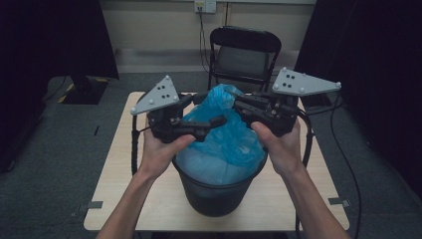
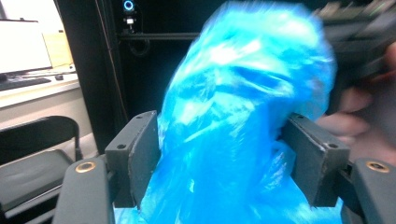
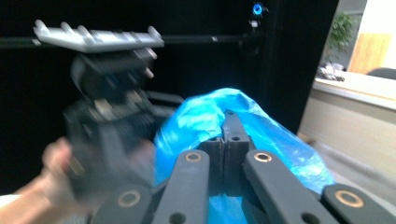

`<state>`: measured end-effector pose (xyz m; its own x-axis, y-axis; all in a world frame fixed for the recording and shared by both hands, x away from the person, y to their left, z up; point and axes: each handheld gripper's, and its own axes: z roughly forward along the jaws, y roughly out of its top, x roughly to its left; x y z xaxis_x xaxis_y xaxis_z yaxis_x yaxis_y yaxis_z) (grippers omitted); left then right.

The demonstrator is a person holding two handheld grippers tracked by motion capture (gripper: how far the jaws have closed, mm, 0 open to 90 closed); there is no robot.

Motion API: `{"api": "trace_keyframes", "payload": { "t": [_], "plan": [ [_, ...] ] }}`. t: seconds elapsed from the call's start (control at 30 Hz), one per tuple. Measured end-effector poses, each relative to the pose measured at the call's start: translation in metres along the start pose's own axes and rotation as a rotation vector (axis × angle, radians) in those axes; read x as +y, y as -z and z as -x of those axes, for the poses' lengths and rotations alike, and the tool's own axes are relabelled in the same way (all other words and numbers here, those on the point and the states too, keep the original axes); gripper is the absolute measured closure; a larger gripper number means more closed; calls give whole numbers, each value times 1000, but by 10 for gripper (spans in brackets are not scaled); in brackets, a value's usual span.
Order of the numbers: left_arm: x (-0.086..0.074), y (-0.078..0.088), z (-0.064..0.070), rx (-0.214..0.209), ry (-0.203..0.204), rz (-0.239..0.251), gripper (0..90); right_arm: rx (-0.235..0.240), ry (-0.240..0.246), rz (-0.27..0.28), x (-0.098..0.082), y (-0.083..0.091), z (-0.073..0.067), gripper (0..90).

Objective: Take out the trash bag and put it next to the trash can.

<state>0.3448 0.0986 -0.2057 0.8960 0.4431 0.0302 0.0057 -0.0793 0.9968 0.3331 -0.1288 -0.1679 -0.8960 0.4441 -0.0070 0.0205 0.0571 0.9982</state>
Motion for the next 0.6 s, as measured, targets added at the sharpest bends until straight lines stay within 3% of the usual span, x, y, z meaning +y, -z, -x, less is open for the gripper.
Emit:
{"api": "trace_keyframes", "payload": {
  "t": [0.1, 0.13, 0.23, 0.33, 0.4, 0.47, 0.57, 0.6],
  "plan": [
    [-1, -2, 1, -45, -16, -5, 746, 3, 2, -4, -2, -1, -4, 895],
    [-1, -2, 1, -63, -8, -3, 843, -8, -3, -7, -3, 0, -4, 844],
    [0, 3, -1, -22, -15, -8, 881, -81, -23, -18, -8, 6, 0, 532],
    [3, 12, -8, -9, 5, 13, 886, -130, -59, -13, -17, 20, 8, 368],
    [8, 20, -14, 10, 31, 51, 886, -99, -70, -6, -22, 26, 12, 300],
    [14, 21, -14, 2, 36, 67, 885, -66, -81, -37, -27, 24, 15, 216],
    [20, 19, -10, -9, 30, 80, 885, -30, -84, -56, -32, 13, 16, 182],
    [24, 16, -5, -36, 29, 90, 885, -19, -80, -52, -32, 9, 15, 182]
  ]
}}
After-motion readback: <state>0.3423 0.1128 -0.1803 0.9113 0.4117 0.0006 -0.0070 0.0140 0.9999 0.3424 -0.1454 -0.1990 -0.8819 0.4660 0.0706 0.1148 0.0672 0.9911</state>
